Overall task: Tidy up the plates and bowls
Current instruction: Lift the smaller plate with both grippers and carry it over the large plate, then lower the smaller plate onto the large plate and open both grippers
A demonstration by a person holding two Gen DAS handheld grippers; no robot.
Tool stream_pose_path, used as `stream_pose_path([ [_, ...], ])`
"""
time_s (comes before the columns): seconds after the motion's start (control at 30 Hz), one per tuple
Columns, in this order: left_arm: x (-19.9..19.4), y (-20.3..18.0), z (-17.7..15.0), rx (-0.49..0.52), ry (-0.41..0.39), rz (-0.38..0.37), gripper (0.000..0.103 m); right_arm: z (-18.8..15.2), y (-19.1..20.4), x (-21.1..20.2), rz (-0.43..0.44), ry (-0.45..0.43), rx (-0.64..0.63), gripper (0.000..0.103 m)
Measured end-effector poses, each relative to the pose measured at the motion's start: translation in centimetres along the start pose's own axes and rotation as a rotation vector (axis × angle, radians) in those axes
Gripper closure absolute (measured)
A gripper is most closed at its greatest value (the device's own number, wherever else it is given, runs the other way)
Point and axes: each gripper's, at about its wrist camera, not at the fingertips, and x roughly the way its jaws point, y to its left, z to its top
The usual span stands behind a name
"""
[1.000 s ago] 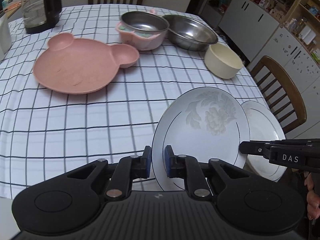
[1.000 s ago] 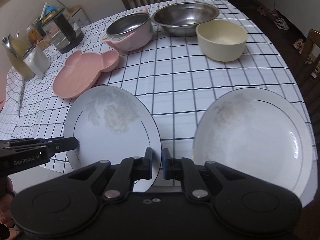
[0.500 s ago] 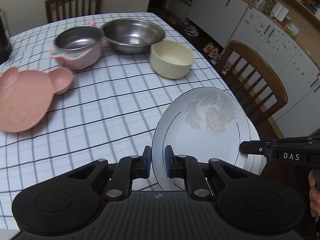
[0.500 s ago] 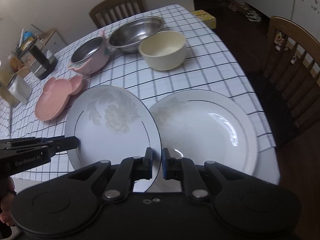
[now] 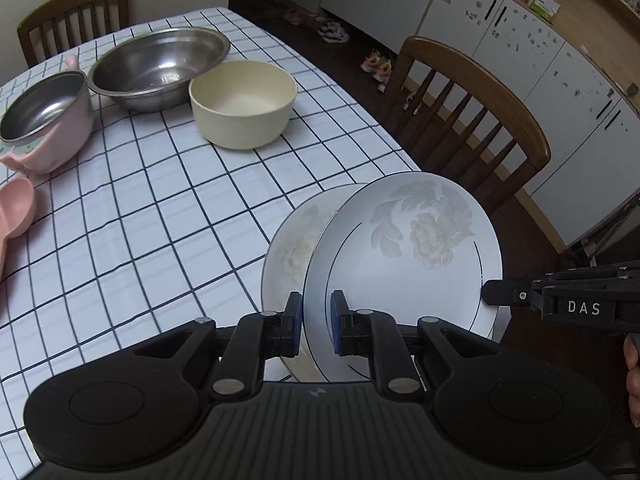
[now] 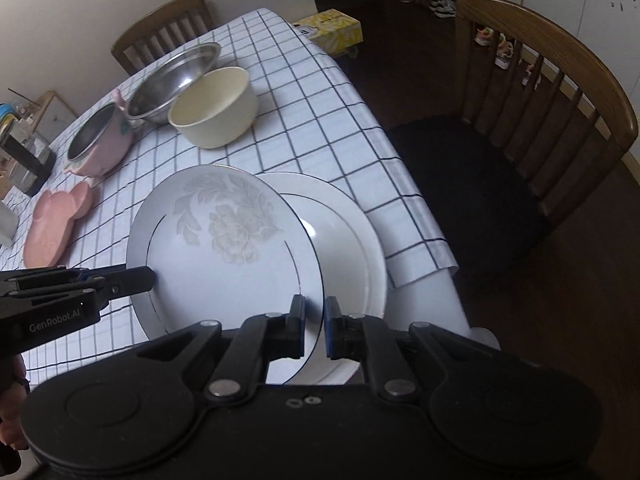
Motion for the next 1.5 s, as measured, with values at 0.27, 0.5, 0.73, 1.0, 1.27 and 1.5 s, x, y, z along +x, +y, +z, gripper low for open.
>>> stream_pose_path([
  [0.27,1.8,0.1,0.5,-0.004,0.041,0.009,0.089,0.3,-0.9,1.7,-0.009,0.047,0.006,0.093],
  [0.5,2.7,0.1,0.6,-0.005,0.063,0.012,0.089,0.8,-1.2,2.7,-0.004,0.077,0.009,0.093],
  [0.73,3.3,-0.2,0.7,0.010,0.069,0.016,0.089,1.1,-1.7,3.4,-0.004,0.098,0.017,0.093],
  [1.0,4.4,-0.4,0.4,0.034,0.097,0.049,0.089,1.3,-2.4,4.4,0.001,0.121,0.044,0.092],
  [1.27,4.4,-0.5,0.3,0.065,0.088,0.069,0.090,1.5,-2.2,4.8,-0.005,0.103,0.041,0.092],
  [1.5,4.2,-0.3,0.3,0.052,0.091,0.061,0.089,1.5,-1.7,4.9,-0.024,0.096,0.021,0.088],
])
